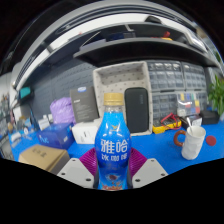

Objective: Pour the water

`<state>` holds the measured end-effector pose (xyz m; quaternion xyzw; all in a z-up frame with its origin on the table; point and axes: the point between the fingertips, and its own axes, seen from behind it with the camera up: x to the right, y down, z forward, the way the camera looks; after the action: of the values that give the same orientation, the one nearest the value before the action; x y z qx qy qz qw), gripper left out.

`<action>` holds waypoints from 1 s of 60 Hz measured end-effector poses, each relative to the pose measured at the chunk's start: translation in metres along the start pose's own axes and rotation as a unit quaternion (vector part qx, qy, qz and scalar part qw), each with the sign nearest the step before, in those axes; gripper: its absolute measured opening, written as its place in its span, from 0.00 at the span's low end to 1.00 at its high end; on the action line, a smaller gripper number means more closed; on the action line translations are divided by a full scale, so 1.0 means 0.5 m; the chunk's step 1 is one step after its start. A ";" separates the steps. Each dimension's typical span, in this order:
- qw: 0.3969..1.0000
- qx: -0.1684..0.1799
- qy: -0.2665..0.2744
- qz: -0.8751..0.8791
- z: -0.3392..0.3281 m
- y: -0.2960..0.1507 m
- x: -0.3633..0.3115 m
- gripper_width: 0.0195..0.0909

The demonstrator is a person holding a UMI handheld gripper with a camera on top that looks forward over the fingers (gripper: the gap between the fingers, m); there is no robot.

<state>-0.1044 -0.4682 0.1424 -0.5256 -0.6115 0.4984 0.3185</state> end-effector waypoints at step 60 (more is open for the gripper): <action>0.600 -0.057 -0.007 0.798 0.022 -0.136 0.255 0.26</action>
<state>-0.1676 -0.3454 0.1862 -0.8179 0.0218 0.5223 -0.2403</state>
